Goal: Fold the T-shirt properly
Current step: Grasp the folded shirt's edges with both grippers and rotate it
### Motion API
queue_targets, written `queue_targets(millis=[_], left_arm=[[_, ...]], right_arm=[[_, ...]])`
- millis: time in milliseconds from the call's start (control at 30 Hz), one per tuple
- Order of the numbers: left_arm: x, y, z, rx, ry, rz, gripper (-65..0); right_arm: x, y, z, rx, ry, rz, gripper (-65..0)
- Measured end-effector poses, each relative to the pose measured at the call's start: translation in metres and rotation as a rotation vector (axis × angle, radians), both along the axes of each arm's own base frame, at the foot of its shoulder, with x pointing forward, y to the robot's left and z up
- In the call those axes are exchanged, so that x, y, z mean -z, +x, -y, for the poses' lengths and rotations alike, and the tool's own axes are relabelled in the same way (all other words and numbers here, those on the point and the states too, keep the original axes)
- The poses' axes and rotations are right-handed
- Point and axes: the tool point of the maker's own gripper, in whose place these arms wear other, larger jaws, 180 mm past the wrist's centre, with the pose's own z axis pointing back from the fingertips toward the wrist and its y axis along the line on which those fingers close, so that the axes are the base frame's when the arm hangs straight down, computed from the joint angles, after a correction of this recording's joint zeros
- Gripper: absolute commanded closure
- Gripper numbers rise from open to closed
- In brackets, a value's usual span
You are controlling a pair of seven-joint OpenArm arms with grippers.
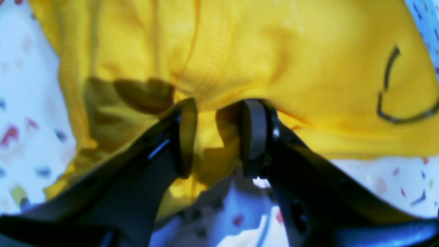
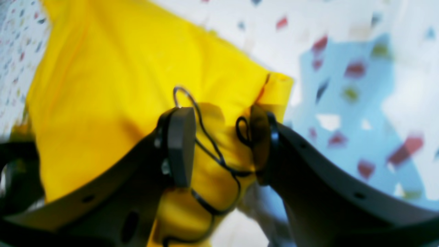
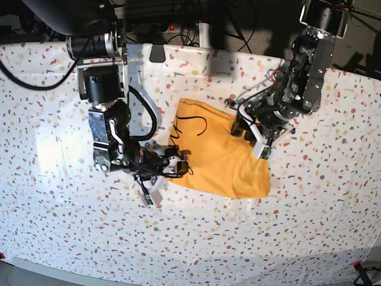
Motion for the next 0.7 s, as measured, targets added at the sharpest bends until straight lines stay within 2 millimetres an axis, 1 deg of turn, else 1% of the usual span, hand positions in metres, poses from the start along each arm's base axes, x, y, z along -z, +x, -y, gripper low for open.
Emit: queue_targets(millis=[67,167,333,467,600,700], left_arm=[[0.004,0.007,-0.002,0.004,-0.002,-0.007,-22.0],[0.005,0.020,-0.007,0.005,0.010,0.017,-22.0],[0.001,0.034,-0.012,0.018,0.073,0.030,-22.0],[-0.003,0.041,-0.012,0.055,0.100,0.033,-22.0],[-0.006,0.043,-0.011,0.079,0.105,0.032,-22.0],[-0.006,0.042,-0.008,0.115,0.104,0.039,-22.0]], right_arm=[[-0.002,-0.013,0.001,-0.008,0.013,-0.005,-25.7],[-0.005,-0.032,0.003,-0.037,-0.006,-0.013,-25.7],[-0.010,-0.068,-0.006,-0.074,0.012,-0.019,-25.7],[-0.012,-0.097,-0.011,-0.096,0.027,-0.030,-25.7],[-0.017,-0.122,-0.016,-0.121,0.044,-0.042,-25.7],[-0.029,-0.129,-0.019,-0.132,0.046,-0.007,-25.7]])
